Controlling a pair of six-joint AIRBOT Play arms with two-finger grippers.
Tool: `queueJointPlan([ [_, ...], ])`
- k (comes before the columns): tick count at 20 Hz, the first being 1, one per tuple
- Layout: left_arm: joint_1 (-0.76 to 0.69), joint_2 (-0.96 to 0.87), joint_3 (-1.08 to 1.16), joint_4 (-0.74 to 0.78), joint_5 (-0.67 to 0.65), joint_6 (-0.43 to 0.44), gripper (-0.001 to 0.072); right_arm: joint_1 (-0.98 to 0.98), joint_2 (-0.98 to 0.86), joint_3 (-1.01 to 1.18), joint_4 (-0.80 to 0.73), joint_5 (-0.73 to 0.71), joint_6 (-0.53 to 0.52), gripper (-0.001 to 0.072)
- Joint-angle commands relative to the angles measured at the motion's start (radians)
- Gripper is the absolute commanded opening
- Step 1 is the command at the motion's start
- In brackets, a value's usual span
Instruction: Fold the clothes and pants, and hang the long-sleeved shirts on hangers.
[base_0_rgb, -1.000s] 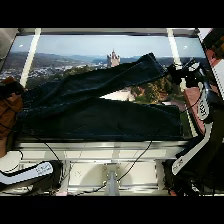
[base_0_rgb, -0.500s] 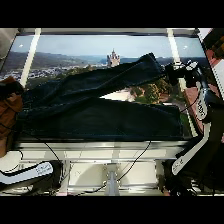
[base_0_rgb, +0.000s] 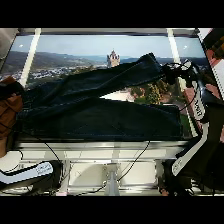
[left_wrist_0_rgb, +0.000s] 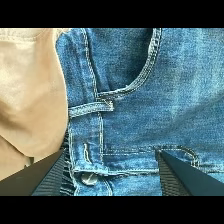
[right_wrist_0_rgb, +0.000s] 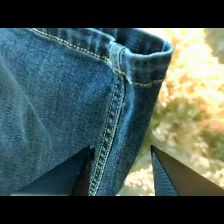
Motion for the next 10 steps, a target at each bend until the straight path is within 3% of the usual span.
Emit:
queueJointPlan([
  [1, 0.001, -0.001, 0.000, 0.000, 0.000, 0.016, 0.0628, 0.026, 0.003, 0.001, -0.116, -0.008, 0.006, 0.0380],
  [2, 0.001, -0.001, 0.000, 0.000, 0.000, 0.016, 0.0628, 0.036, 0.005, 0.001, -0.148, -0.020, 0.005, 0.0301],
  [4, 0.001, -0.001, 0.000, 0.000, 0.000, 0.016, 0.0628, 0.061, 0.007, 0.001, -0.208, -0.047, 0.005, 0.0061],
  [5, 0.001, -0.001, 0.000, 0.000, 0.000, 0.016, 0.0628, 0.071, 0.007, 0.001, -0.223, -0.060, 0.005, 0.0021],
  [10, 0.001, -0.001, 0.000, 0.000, 0.000, 0.016, 0.0628, 0.065, 0.018, 0.001, -0.224, -0.035, 0.005, 0.0020],
])
